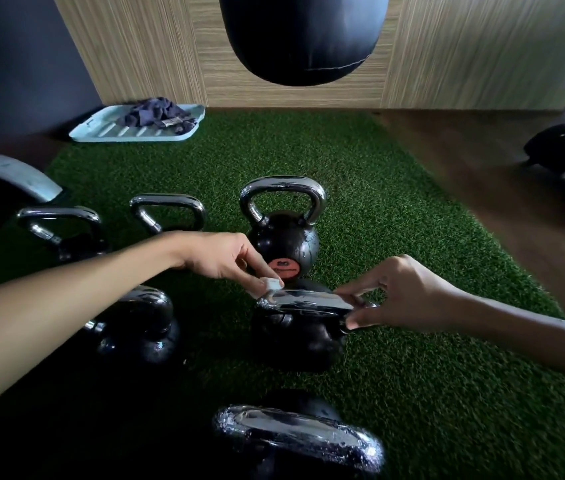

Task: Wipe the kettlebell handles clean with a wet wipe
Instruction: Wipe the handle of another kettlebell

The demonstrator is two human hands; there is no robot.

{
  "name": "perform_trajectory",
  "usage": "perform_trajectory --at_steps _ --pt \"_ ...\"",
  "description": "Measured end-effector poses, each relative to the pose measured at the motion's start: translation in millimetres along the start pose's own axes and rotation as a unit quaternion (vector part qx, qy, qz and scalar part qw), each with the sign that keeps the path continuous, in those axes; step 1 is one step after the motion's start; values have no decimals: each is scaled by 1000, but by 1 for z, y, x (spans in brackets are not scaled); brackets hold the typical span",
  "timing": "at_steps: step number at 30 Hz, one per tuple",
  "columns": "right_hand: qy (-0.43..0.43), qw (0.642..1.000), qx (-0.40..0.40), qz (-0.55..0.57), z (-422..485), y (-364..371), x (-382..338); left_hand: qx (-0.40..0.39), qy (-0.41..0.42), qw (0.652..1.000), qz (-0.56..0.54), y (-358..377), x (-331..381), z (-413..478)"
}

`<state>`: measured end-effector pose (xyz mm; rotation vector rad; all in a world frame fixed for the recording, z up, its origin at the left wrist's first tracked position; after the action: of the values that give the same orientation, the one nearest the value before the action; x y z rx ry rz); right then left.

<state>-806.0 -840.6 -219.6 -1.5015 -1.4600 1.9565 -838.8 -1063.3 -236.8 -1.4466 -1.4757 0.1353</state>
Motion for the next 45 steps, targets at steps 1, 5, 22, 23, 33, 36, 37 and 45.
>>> perform_trajectory --at_steps 1,5,22,23,33,36,37,45 --pt "1 1000 -3 -3 0 0 0 -1 3 1000 -23 3 2 2" --pt "5 1000 -8 2 2 0 0 -34 -15 997 -67 9 0 5" --pt "6 1000 -3 15 12 -1 4 -94 -131 963 -214 29 -48 17" --pt "3 1000 -3 13 14 -1 4 -97 -134 967 -191 24 -46 17" --pt "3 1000 -1 26 18 -1 6 -71 -159 957 -234 29 -53 24" --pt "1 1000 -2 20 14 0 7 -87 -134 960 -232 30 -48 20" --pt "1 1000 -3 14 13 0 8 -90 -120 964 -217 28 -46 20" --pt "1 999 -6 35 2 2 5 -15 -66 993 -93 40 -52 37"
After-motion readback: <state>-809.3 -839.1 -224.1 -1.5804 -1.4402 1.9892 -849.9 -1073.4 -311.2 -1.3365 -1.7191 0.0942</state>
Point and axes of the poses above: each hand's wrist, its own z-axis towards the middle knuckle, its own y-axis out of the palm, x = y × z, the point moved 9 cm from there along z, towards the middle knuckle, and after that the axes turned 4 degrees about x, right-handed, at the moved point
